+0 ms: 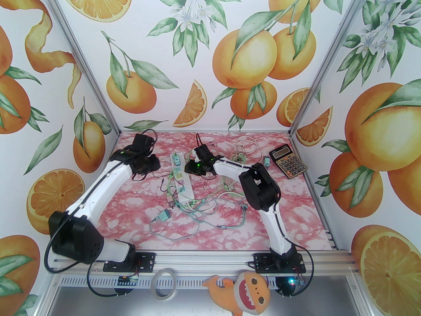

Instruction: Pull the plug off the socket

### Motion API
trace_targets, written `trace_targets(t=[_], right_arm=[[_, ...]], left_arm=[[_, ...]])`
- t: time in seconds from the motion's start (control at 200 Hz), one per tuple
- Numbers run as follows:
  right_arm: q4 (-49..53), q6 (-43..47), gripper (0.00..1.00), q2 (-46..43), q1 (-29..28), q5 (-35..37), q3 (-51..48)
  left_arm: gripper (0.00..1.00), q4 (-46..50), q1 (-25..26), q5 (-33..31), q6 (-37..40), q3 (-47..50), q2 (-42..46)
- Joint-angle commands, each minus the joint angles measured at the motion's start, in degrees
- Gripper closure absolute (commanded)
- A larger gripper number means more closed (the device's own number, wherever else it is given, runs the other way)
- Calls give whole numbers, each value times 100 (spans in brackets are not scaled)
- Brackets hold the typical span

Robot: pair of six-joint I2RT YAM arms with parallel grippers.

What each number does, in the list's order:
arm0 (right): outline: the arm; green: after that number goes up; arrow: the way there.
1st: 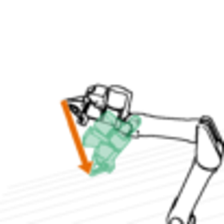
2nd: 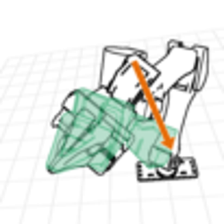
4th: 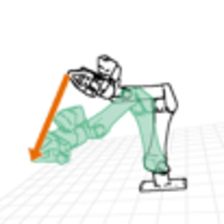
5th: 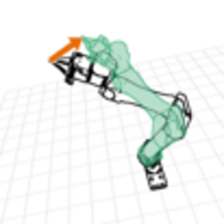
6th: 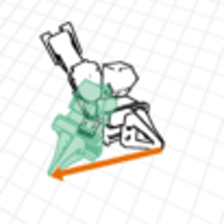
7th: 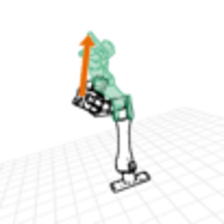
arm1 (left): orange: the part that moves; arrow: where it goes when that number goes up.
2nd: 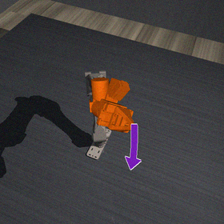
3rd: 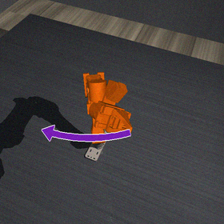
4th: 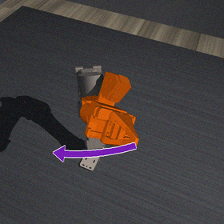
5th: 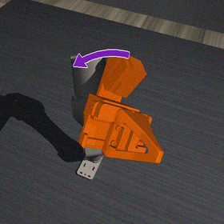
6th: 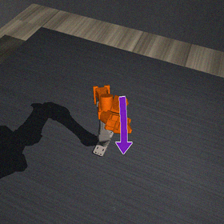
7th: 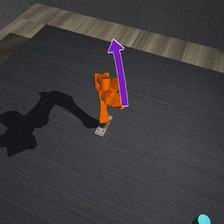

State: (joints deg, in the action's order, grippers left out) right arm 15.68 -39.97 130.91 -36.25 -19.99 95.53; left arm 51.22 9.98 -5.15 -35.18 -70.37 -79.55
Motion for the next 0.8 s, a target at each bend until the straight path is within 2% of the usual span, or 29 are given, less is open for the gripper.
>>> trace_targets(t=[0.0, 0.19, 0.345, 0.796], right_arm=[[990, 112, 70, 114, 48, 436, -139], [1037, 100, 69, 75, 27, 487, -131], [1067, 80, 69, 48, 8, 514, -139], [1097, 90, 69, 21, -17, 522, -125]], left_arm=[[79, -112, -484, -57, -10, 452, 413], [79, -165, -1330, -4, 129, 1122, 522], [79, -516, -1856, 490, 80, 1710, 385], [73, -1699, -1973, 1935, -246, 2511, -20]])
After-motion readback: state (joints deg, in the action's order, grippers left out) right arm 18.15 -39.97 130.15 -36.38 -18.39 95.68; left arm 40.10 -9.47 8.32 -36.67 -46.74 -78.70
